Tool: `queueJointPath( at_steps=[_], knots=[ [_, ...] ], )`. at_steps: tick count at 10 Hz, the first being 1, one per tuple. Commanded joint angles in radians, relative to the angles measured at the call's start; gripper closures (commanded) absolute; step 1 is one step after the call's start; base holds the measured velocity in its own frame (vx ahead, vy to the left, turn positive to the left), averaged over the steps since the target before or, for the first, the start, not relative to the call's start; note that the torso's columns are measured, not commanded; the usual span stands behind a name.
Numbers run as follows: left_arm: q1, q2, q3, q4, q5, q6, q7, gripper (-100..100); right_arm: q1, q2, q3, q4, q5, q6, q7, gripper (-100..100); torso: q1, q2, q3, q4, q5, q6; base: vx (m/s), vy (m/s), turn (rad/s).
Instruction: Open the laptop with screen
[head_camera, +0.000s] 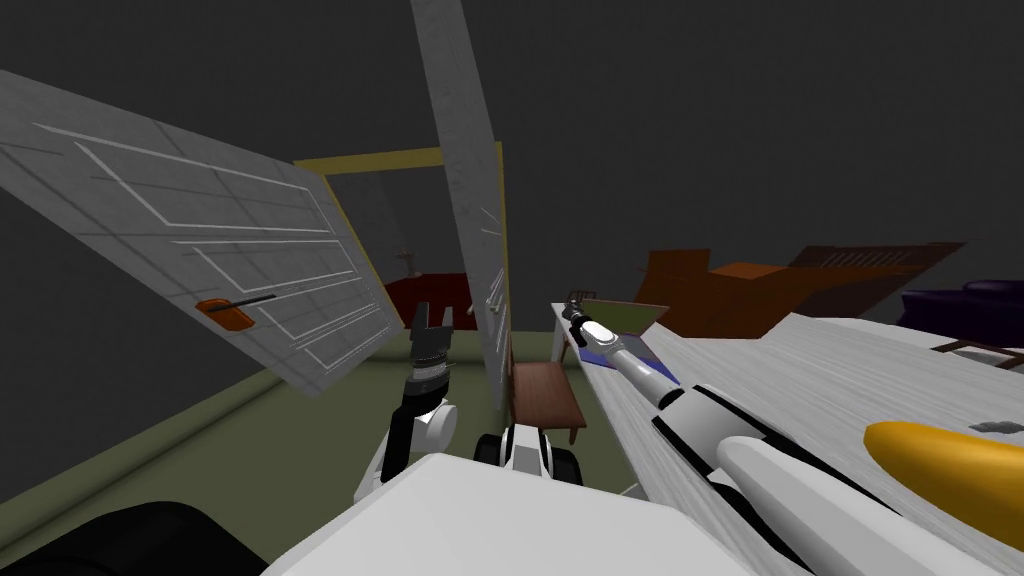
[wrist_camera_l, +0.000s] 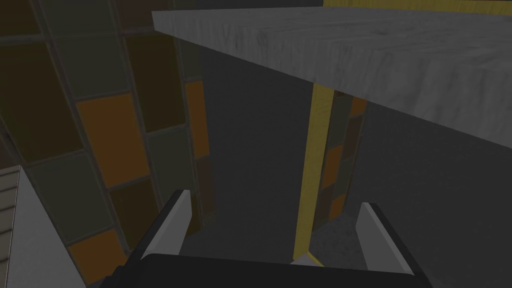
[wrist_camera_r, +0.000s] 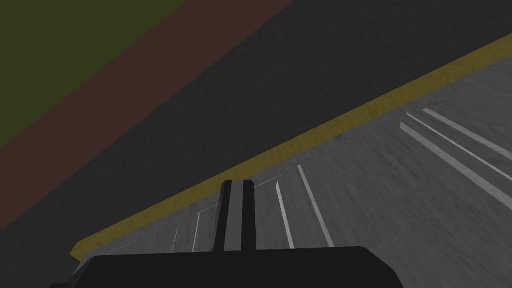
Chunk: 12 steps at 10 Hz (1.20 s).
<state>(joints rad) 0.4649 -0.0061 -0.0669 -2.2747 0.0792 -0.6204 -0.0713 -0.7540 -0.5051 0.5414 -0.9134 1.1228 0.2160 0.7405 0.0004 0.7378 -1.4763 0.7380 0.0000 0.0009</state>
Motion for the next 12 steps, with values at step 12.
queueJointPath(
  at_steps=[12],
  knots=[
    [0.0, 0.0, 0.0, 0.0, 0.0, 0.0, 0.0, 0, 0.122, 0.077, 0.043, -0.165, 0.143, 0.186, 0.014, 100, -0.002, 0.0, 0.0, 0.0, 0.0, -0.001, 0.002, -0.021, 0.016]
  ],
)
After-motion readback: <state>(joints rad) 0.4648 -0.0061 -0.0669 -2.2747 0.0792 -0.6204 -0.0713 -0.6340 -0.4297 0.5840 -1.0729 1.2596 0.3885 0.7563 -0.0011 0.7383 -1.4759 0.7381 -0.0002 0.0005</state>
